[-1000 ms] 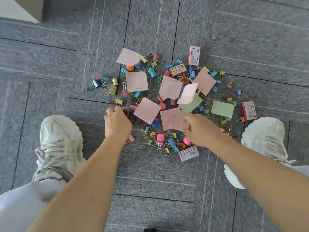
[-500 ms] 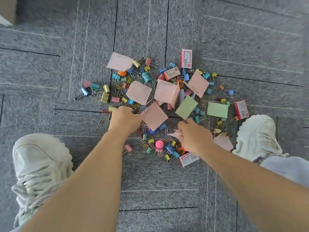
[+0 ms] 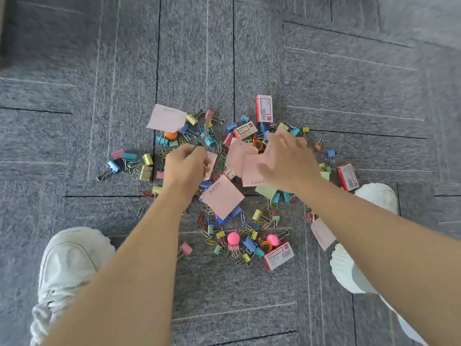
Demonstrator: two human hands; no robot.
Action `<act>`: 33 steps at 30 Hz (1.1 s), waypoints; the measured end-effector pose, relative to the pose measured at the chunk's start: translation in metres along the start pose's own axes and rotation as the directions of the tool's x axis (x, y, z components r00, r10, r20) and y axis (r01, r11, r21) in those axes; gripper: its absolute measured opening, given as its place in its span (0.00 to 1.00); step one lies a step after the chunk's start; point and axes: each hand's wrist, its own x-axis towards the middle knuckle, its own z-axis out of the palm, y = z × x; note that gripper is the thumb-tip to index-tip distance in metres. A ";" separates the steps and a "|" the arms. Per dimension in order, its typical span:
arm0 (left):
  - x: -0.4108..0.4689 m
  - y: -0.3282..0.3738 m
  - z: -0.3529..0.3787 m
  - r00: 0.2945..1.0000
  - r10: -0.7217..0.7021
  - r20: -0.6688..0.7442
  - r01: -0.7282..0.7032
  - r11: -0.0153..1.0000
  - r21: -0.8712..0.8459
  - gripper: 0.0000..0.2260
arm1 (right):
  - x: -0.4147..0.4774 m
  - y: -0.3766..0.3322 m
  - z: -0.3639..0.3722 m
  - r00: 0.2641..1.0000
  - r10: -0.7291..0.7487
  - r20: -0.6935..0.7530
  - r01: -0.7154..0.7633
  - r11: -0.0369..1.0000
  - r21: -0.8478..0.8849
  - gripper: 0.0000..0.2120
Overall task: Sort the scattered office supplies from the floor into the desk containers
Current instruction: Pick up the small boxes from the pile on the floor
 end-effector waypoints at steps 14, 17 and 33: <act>0.024 0.007 0.012 1.000 0.024 0.010 -0.026 0.968 0.250 0.19 | -0.068 -0.010 0.041 0.944 -0.186 0.273 0.216 0.973 -0.085 0.19; 0.030 0.010 0.017 0.999 0.008 0.050 -0.021 0.964 0.266 0.22 | -0.042 0.006 0.027 0.979 -0.153 0.132 0.159 0.987 -0.034 0.18; 0.028 -0.002 0.033 0.976 -0.109 0.188 0.074 0.979 0.188 0.21 | -0.104 -0.029 0.084 0.968 0.169 0.184 -0.190 0.976 0.102 0.34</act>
